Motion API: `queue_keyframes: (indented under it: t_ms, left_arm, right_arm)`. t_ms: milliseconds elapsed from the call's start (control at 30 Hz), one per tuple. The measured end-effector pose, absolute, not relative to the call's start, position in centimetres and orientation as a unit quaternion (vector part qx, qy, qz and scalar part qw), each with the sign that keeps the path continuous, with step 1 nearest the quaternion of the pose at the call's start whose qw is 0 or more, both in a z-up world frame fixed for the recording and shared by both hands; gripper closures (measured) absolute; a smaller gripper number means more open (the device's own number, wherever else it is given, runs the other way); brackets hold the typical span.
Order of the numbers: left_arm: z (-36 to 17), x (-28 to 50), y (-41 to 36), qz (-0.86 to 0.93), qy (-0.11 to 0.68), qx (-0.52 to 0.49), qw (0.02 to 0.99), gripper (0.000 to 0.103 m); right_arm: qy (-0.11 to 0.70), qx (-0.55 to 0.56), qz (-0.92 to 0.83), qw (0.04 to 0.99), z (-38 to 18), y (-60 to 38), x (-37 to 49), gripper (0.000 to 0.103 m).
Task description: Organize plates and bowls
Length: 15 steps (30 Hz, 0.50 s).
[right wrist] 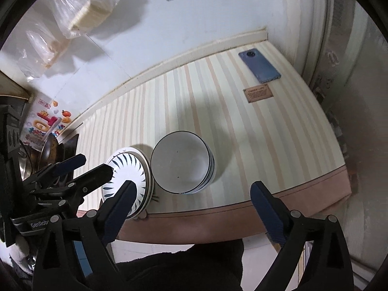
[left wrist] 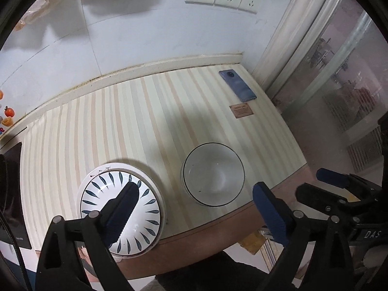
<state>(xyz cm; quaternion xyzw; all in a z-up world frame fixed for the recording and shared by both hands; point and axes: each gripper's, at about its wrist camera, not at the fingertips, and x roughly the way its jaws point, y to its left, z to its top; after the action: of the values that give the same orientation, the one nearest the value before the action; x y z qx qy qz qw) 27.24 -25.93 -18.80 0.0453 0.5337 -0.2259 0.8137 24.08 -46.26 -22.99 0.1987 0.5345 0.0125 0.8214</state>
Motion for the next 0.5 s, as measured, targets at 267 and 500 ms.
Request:
queue_keyframes:
  t_ms: [267, 500]
  left_arm:
    - [-19.3, 27.6, -26.7, -0.245, 0.54, 0.033, 0.805, 0.007]
    - [-24.4, 30.7, -27.6, -0.238, 0.588, 0.016, 0.773, 0.007]
  right_arm:
    - [0.528, 0.214, 0.015, 0.822, -22.7, -47.6, 23.0, 0.005]
    - [0.548, 0.245, 0.028, 0.799, -28.6, -48.7, 25.6, 0.005]
